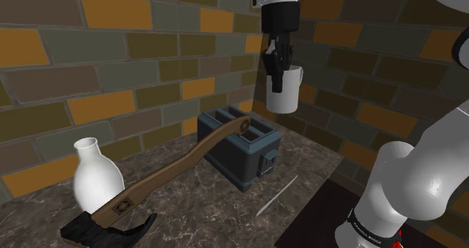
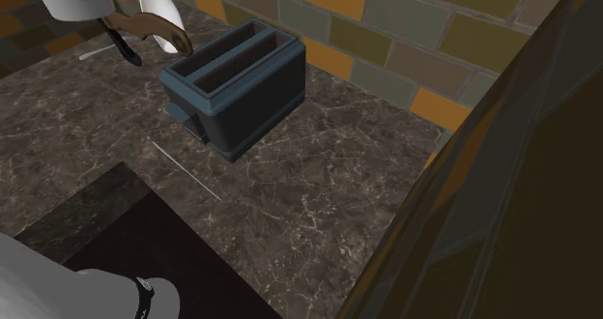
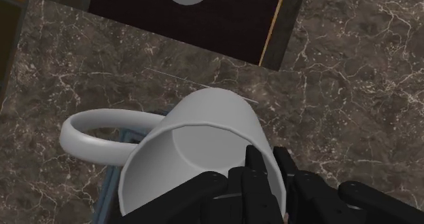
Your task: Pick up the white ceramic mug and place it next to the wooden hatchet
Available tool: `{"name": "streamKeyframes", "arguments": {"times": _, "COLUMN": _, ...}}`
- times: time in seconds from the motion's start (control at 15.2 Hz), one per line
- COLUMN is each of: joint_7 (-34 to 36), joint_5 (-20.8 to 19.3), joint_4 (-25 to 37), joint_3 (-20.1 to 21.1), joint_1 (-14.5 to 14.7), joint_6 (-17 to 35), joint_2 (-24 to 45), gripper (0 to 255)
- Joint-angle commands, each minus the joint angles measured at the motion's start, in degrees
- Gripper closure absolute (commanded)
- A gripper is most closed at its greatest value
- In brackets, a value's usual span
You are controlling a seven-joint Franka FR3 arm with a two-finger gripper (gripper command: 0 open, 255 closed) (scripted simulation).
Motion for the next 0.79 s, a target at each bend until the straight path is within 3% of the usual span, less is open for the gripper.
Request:
{"name": "streamKeyframes", "arguments": {"times": 0.0, "joint_7": 3.38, "joint_5": 0.98, "joint_4": 0.97, "joint_3": 2.24, "joint_1": 0.83, "joint_6": 0.49, "joint_2": 1.19, "gripper": 255}}
{"name": "streamKeyframes", "arguments": {"times": 0.4, "joint_7": 13.6, "joint_5": 2.35, "joint_4": 6.71, "joint_3": 9.18, "joint_1": 3.42, "joint_6": 1.17, "joint_2": 6.76, "gripper": 255}}
{"name": "streamKeyframes", "arguments": {"times": 0.73, "joint_7": 23.71, "joint_5": 1.0, "joint_4": 14.39, "joint_3": 15.82, "joint_1": 6.55, "joint_6": 1.61, "joint_2": 14.6, "gripper": 255}}
